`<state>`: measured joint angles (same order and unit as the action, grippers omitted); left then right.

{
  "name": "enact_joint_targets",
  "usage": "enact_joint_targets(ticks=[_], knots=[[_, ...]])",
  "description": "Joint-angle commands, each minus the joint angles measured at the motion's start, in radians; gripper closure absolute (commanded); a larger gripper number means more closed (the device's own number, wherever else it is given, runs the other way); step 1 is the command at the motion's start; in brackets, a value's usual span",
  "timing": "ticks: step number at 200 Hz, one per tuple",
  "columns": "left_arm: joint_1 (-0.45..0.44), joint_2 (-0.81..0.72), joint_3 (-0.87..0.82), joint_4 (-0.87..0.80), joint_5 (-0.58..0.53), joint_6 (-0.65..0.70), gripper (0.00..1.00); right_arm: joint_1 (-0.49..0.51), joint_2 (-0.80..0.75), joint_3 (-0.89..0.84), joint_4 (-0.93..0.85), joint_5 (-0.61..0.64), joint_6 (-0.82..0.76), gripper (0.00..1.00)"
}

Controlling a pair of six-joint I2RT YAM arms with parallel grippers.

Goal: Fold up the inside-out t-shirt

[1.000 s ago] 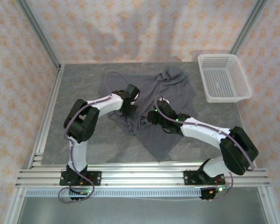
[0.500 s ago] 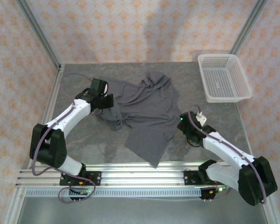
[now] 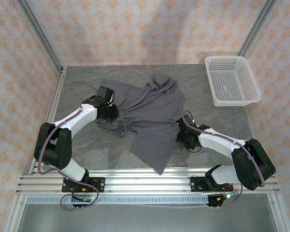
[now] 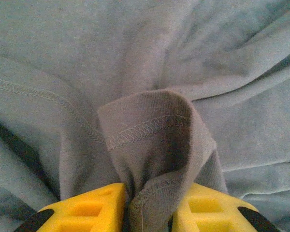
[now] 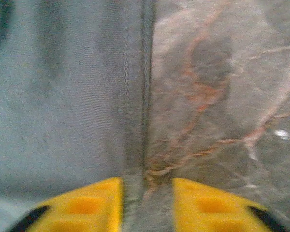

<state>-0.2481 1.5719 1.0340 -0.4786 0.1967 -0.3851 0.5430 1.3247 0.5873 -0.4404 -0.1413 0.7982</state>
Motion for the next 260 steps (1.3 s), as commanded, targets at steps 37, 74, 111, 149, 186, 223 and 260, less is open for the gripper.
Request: enact_joint_targets(ticks=[37, 74, 111, 149, 186, 223, 260], knots=[[-0.001, -0.009, 0.000, -0.070, -0.102, -0.004, 0.84, 0.020, -0.065, -0.002, 0.085, 0.012, 0.046, 1.00], [0.007, -0.036, 0.011, -0.108, -0.152, 0.005, 0.79, 0.011, -0.123, -0.007, 0.069, 0.031, 0.028, 1.00], [0.013, -0.047, -0.003, -0.095, -0.124, 0.014, 0.72, 0.006, -0.119, -0.014, 0.078, 0.015, 0.025, 1.00], [0.012, -0.080, -0.039, -0.092, -0.095, 0.005, 0.74, 0.006, -0.113, -0.014, 0.083, 0.009, 0.028, 1.00], [0.013, -0.071, -0.060, -0.104, -0.164, -0.001, 0.74, 0.006, -0.101, 0.000, 0.079, 0.004, 0.020, 1.00], [0.018, -0.070, -0.071, -0.055, -0.155, -0.001, 0.84, 0.007, -0.094, 0.006, 0.075, 0.002, 0.020, 1.00], [0.021, -0.071, -0.068, -0.020, -0.152, 0.000, 0.91, 0.006, -0.107, 0.005, 0.081, -0.023, -0.001, 0.98]])
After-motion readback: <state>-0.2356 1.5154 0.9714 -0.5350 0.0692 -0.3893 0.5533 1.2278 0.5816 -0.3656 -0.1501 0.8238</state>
